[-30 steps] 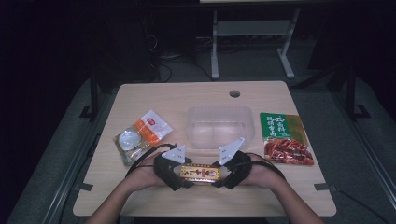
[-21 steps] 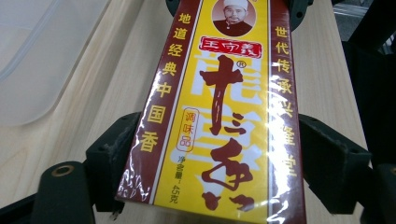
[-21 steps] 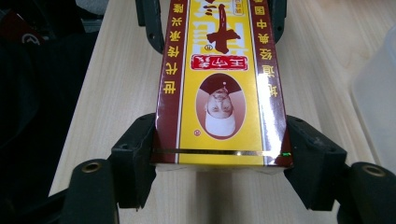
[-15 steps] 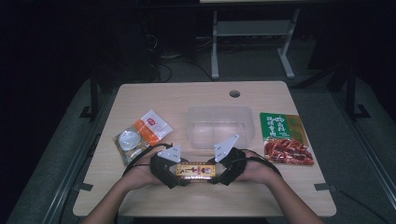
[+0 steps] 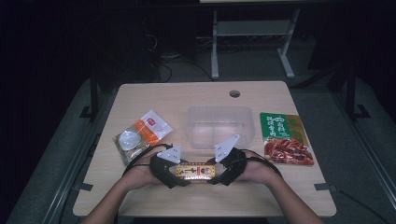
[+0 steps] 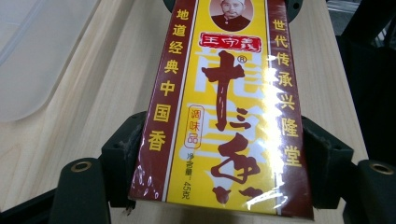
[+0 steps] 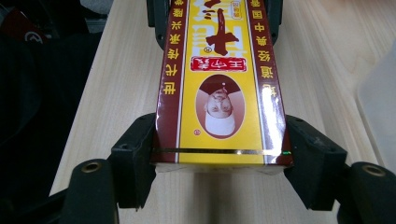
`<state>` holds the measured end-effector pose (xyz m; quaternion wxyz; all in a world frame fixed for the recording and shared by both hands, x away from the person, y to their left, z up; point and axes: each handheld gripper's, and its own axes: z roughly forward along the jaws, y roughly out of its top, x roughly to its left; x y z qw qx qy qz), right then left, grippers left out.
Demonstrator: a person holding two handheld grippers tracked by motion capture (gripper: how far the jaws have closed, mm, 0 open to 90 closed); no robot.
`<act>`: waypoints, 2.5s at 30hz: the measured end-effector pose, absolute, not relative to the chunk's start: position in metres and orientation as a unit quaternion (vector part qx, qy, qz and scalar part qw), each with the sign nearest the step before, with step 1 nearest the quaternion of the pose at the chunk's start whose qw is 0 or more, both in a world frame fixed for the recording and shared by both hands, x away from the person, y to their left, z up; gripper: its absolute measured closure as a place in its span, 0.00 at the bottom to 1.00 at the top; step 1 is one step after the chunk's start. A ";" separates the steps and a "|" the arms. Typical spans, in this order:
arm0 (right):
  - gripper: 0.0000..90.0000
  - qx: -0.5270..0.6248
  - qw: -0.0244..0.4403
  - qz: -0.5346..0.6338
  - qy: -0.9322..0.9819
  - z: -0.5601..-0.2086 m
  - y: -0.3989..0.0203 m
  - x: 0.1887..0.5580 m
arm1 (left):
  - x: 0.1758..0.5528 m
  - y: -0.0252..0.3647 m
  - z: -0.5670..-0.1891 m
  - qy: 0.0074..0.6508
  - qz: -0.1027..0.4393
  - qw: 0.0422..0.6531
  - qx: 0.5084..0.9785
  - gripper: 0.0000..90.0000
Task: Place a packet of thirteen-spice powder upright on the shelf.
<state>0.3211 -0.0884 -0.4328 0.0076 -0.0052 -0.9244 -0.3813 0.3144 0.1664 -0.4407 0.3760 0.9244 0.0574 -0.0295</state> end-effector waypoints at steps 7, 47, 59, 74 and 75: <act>0.35 0.001 0.004 -0.385 -0.923 -0.433 -0.088 0.320 | 0.313 0.168 -0.439 0.047 -0.027 0.378 0.924 0.33; 0.15 -0.196 -0.057 -0.361 -0.910 -0.447 -0.168 0.271 | 0.333 0.163 -0.426 0.071 -0.033 0.403 0.912 0.35; 0.15 -0.215 -0.074 -0.353 -0.908 -0.450 -0.179 0.275 | 0.349 0.147 -0.404 0.059 -0.024 0.406 0.912 0.35; 0.15 -0.184 -0.063 -0.345 -0.918 -0.455 -0.169 0.272 | 0.390 0.122 -0.363 0.044 0.000 0.396 0.917 0.35; 0.15 -0.179 -0.065 -0.344 -0.919 -0.455 -0.169 0.273 | 0.393 0.120 -0.362 0.043 0.002 0.394 0.918 0.35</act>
